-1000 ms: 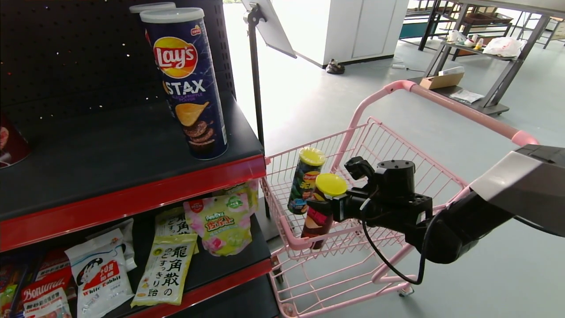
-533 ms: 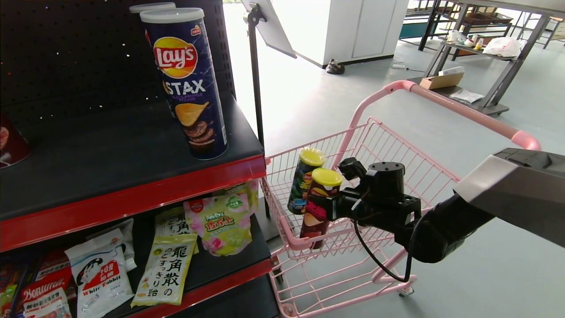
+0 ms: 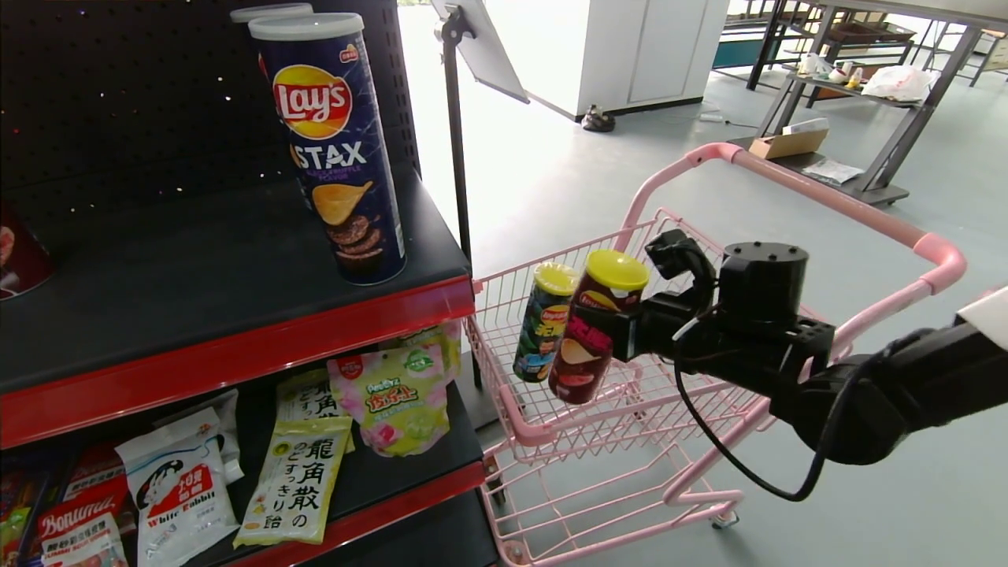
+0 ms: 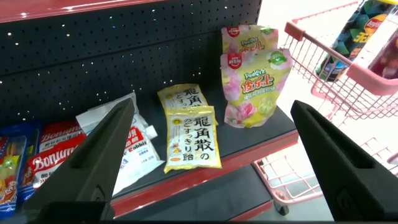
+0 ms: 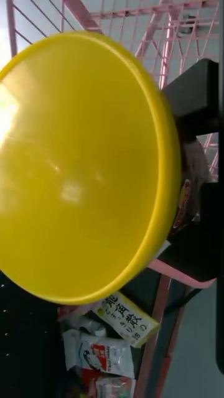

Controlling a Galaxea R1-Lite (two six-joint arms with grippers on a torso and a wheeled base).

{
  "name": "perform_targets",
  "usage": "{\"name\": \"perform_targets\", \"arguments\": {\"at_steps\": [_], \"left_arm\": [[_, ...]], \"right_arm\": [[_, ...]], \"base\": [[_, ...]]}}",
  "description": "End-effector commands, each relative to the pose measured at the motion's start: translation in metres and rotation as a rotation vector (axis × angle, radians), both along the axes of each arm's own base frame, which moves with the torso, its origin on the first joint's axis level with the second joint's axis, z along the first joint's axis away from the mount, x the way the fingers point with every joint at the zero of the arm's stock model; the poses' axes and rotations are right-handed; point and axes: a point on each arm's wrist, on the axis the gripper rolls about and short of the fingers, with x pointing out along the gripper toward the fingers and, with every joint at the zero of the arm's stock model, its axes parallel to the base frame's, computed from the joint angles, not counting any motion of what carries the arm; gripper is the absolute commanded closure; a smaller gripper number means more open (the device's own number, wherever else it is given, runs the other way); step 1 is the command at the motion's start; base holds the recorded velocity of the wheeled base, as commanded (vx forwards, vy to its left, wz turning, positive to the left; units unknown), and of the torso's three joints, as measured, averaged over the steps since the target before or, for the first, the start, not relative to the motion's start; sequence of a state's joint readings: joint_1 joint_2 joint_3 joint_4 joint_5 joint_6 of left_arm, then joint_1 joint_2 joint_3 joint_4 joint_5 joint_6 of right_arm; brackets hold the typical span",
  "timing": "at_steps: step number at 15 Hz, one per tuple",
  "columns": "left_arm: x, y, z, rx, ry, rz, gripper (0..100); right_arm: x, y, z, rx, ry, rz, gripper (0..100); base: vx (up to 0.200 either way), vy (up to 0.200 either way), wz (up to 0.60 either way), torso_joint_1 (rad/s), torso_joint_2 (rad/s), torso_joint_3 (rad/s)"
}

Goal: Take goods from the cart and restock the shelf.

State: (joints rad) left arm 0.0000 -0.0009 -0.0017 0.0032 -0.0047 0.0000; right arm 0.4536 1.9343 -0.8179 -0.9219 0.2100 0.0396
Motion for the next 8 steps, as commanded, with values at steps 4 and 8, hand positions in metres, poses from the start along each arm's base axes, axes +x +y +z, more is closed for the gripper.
{"name": "perform_targets", "arguments": {"at_steps": [4,8], "left_arm": [[0.000,0.000,0.000,0.000,0.001,0.000,0],[0.000,0.000,0.000,0.000,0.001,0.000,0]], "right_arm": [[-0.044,-0.045,0.104,0.015,-0.191,-0.067,100],[-0.122,-0.090,0.148,-0.056,-0.172,-0.306,100]], "base": [[0.000,0.000,0.00,0.000,0.00,0.000],[0.000,0.000,0.00,0.000,0.00,0.000]]}}
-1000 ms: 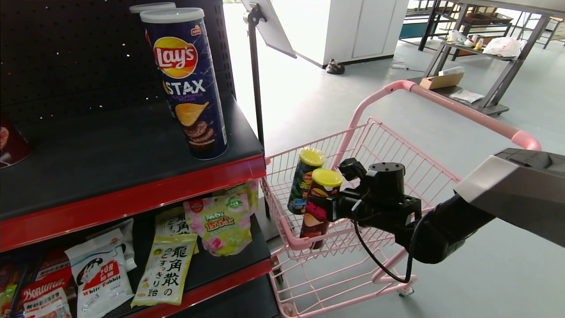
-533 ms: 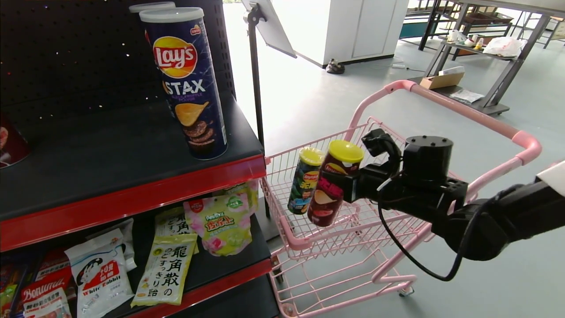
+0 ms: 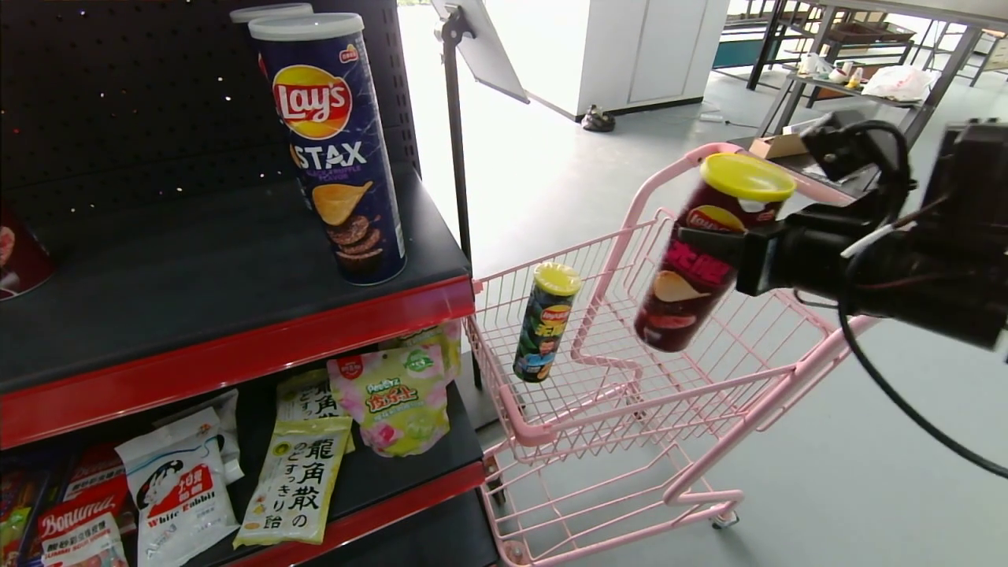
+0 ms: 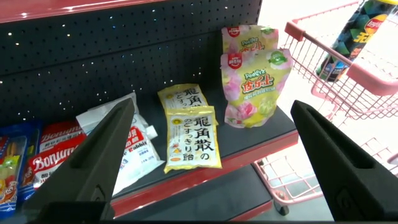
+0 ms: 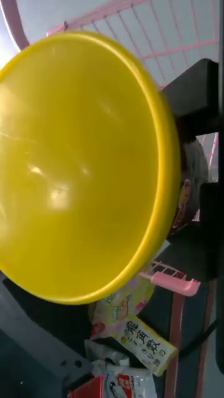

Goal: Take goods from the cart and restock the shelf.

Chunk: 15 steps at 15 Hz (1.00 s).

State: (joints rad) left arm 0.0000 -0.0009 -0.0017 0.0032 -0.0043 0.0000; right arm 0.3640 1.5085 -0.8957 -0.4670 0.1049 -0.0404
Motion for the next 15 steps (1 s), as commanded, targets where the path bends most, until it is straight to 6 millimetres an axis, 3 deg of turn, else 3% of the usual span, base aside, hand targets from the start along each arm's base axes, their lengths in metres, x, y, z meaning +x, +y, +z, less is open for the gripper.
{"name": "perform_targets", "arguments": {"at_steps": [1,4,7,11,15], "left_arm": [[0.000,0.000,0.000,0.000,0.001,0.000,0],[0.000,0.000,0.000,0.000,0.001,-0.002,0],[0.000,0.000,0.000,0.000,0.001,-0.002,0],[0.000,0.000,0.000,0.000,0.001,-0.002,0],[0.000,0.000,0.000,0.000,0.001,-0.002,0]], "right_arm": [[-0.099,-0.047,0.031,-0.030,-0.002,-0.142,100],[-0.169,-0.082,-0.005,-0.062,0.024,-0.282,100],[-0.199,-0.096,-0.037,-0.149,0.037,-0.410,100],[-0.209,-0.097,-0.046,-0.142,0.025,-0.420,100],[-0.203,-0.094,-0.030,-0.126,-0.003,-0.340,100]], "base": [[0.000,0.000,0.00,0.000,0.00,0.000],[0.000,0.000,0.00,0.000,0.00,0.000],[0.000,0.000,0.00,0.000,0.00,0.000],[0.000,0.000,0.00,0.000,0.00,0.000],[0.000,0.000,0.00,0.063,-0.21,-0.143]]}}
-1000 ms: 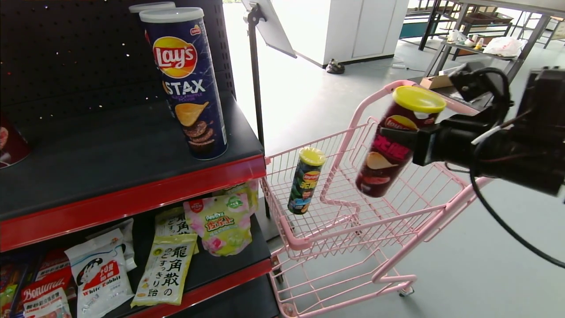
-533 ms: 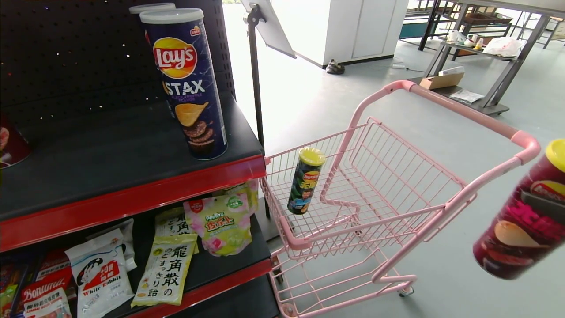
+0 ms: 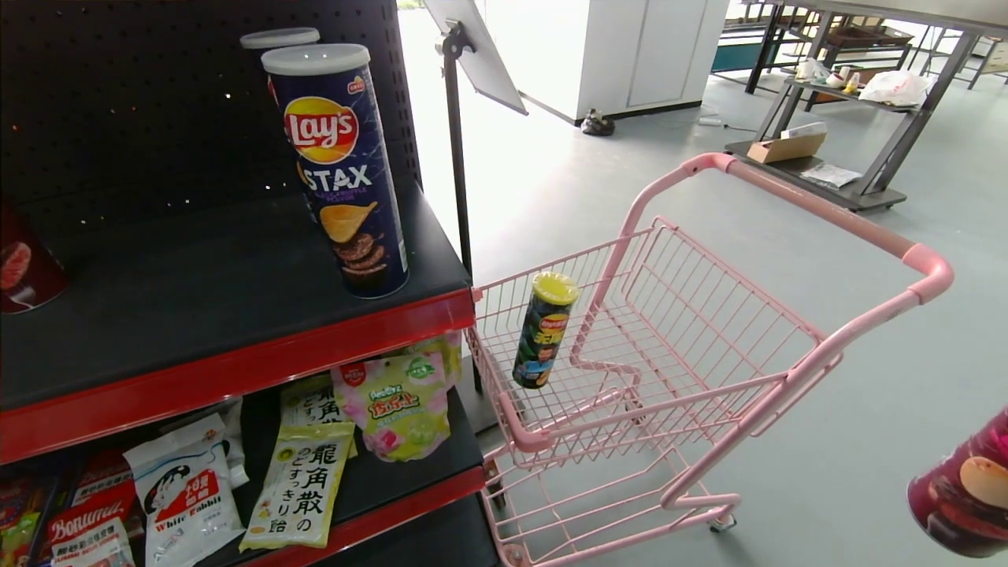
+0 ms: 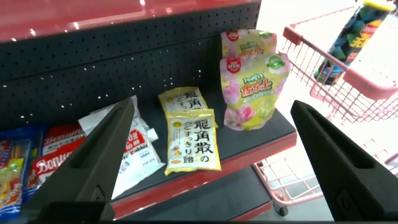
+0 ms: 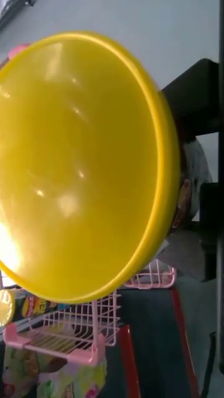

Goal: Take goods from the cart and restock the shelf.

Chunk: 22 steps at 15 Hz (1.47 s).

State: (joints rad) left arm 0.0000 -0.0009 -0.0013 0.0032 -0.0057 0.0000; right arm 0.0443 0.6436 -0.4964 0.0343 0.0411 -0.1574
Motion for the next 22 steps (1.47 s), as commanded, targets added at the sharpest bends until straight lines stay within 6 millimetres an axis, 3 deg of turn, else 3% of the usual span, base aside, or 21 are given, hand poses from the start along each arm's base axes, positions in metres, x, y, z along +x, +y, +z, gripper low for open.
{"name": "perform_targets", "arguments": {"at_steps": [1,5,11,13,17,22], "left_arm": [[0.000,0.000,0.000,0.000,0.000,0.000,0],[0.000,0.000,0.000,0.000,0.000,0.000,0],[0.000,0.000,0.000,0.000,0.000,0.000,0],[0.000,0.000,0.000,0.000,0.000,0.000,0],[0.000,0.000,0.000,0.000,0.000,0.000,0],[0.000,0.000,0.000,0.000,0.000,0.000,0]], "right_arm": [[0.008,0.002,0.012,0.009,-0.006,0.057,100],[0.029,0.006,0.033,0.029,0.002,0.192,100],[0.065,0.009,0.041,0.040,0.075,0.239,100],[0.072,0.010,0.042,0.038,0.087,0.252,100],[0.081,0.012,0.041,0.014,0.103,0.265,100],[0.083,0.012,0.038,0.012,0.118,0.267,100]], "base": [[0.000,0.000,0.00,0.154,-0.47,-0.325],[0.000,0.000,0.00,0.187,-0.55,-0.364],[0.000,0.000,0.00,0.201,-0.51,-0.317],[0.000,0.000,0.60,0.159,-0.39,-0.229],[0.000,0.000,0.00,0.050,-0.12,-0.072],[-0.200,0.000,0.00,0.010,0.00,-0.003]]}}
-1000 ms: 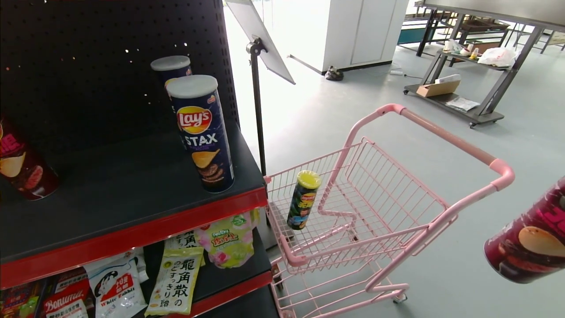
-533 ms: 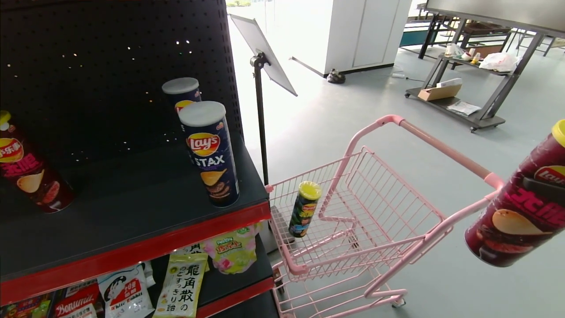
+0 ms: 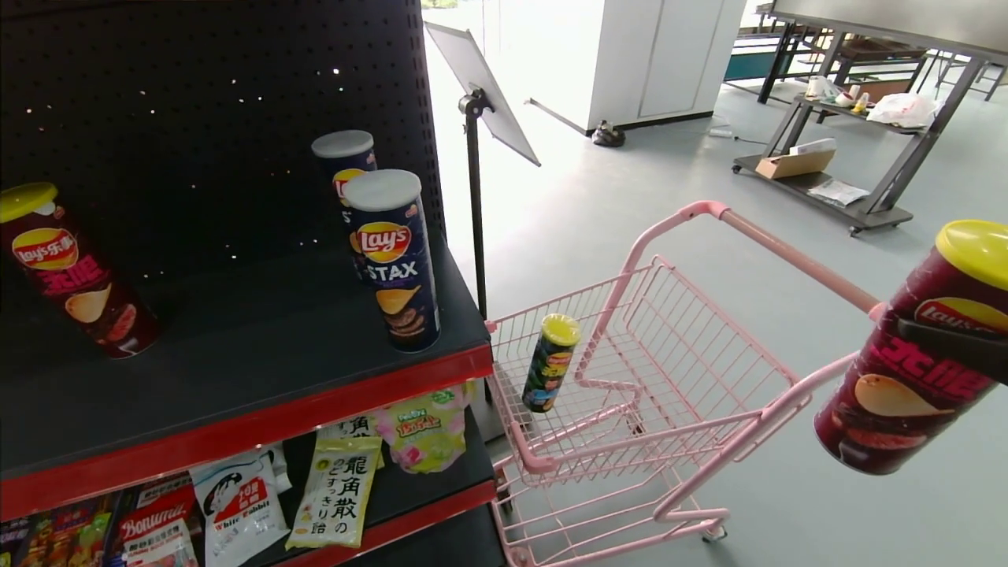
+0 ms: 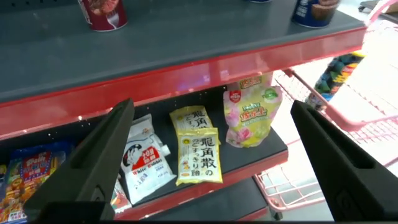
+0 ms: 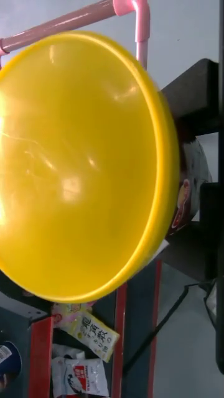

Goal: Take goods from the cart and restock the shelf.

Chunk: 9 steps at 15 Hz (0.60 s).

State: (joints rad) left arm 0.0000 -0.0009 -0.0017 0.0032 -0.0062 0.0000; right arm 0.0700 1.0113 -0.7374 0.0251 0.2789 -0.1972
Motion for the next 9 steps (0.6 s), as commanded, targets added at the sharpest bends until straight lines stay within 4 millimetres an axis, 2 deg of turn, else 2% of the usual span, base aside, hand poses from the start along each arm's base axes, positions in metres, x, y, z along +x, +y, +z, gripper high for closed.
{"name": "perform_targets", "arguments": {"at_steps": [1,4,7,9], "left_arm": [[0.0001,0.0000,0.0000,0.000,0.001,0.000,0],[0.0001,0.0000,0.0000,0.000,0.001,0.000,0],[0.0001,0.0000,0.0000,0.000,0.001,0.000,0],[0.0001,0.0000,0.0000,0.000,0.001,0.000,0]], "right_arm": [[0.0014,0.0002,-0.0010,0.000,0.007,0.001,100],[0.0014,0.0000,-0.0014,-0.001,0.008,-0.001,100],[0.0014,0.0000,-0.0028,-0.014,0.008,0.003,100],[0.0018,0.0000,-0.0043,-0.016,0.013,0.002,100]], "base": [[-0.200,0.000,0.00,-0.012,-0.01,0.007],[-0.200,0.000,0.00,0.007,0.00,0.002],[0.000,0.000,0.00,0.000,0.00,0.000],[0.000,0.000,0.60,-0.002,0.00,0.005]]}}
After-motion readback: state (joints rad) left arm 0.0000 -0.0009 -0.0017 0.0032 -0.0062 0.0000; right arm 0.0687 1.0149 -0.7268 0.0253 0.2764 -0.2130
